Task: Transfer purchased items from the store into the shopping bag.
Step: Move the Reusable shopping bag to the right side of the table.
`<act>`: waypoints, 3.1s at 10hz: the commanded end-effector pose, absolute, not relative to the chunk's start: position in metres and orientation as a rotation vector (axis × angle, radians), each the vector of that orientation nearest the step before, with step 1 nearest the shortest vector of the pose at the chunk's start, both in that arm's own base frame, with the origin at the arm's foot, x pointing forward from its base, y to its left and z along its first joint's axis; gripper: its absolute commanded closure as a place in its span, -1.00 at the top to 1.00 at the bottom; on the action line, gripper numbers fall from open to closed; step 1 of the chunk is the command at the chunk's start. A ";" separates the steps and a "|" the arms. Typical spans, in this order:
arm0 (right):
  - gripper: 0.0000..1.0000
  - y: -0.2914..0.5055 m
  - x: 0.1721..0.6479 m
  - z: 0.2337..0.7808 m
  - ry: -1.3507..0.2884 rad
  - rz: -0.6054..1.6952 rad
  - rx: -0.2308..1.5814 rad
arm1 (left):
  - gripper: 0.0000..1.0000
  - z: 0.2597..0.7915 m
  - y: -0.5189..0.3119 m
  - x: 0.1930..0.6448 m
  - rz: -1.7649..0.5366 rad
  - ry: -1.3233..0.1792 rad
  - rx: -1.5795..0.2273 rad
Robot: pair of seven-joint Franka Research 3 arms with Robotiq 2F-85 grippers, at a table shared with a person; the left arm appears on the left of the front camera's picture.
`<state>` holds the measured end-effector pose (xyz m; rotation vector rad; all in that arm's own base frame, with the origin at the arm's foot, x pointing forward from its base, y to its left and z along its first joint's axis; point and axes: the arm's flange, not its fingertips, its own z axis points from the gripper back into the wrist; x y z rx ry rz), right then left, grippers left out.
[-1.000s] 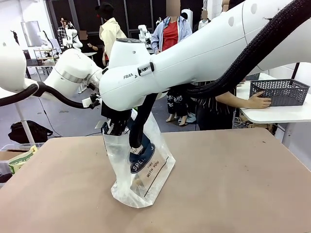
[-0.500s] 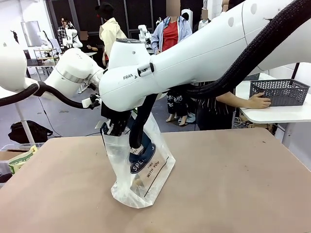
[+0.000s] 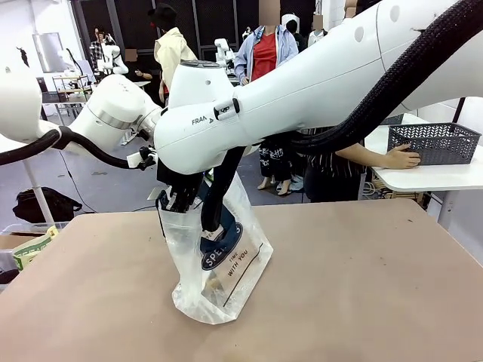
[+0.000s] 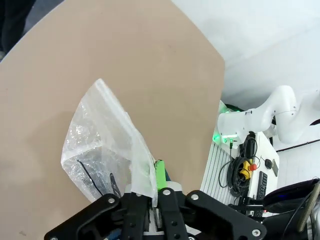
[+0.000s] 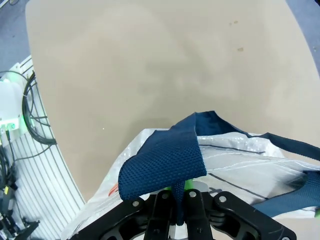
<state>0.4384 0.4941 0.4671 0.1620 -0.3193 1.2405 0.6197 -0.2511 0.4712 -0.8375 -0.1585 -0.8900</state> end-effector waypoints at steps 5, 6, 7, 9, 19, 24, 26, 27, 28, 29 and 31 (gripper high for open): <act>-0.61 0.479 0.422 0.470 -0.373 1.161 0.138 | -1.00 0.474 -0.253 0.622 -0.903 -0.144 -0.835; -0.22 0.474 0.417 0.474 -0.380 1.148 0.144 | -1.00 0.474 -0.253 0.622 -0.902 -0.141 -0.834; 0.17 0.469 0.413 0.478 -0.374 1.134 0.149 | -1.00 0.474 -0.255 0.623 -0.898 -0.138 -0.829; 0.95 0.452 0.408 0.489 -0.357 1.100 0.177 | -1.00 0.472 -0.256 0.622 -0.889 -0.140 -0.824; 1.00 0.285 0.393 0.563 -0.529 0.647 0.057 | -1.00 0.469 -0.248 0.609 -0.911 -0.166 -0.823; 1.00 0.100 0.424 0.551 -0.353 0.121 -0.064 | -1.00 0.472 -0.253 0.614 -0.915 -0.148 -0.792; 1.00 0.041 0.430 0.514 -0.248 -0.043 -0.063 | -1.00 0.476 -0.259 0.615 -0.891 -0.178 -0.717; 1.00 0.012 0.429 0.491 -0.205 -0.108 -0.042 | -1.00 0.477 -0.260 0.615 -0.910 -0.180 -0.704; 1.00 -0.013 0.427 0.472 -0.185 -0.161 -0.004 | -1.00 0.478 -0.261 0.613 -0.911 -0.182 -0.696; 1.00 -0.029 0.425 0.455 -0.179 -0.195 0.054 | -1.00 0.479 -0.261 0.613 -0.910 -0.188 -0.681; 1.00 -0.038 0.424 0.439 -0.192 -0.209 0.097 | -1.00 0.478 -0.262 0.612 -0.912 -0.210 -0.637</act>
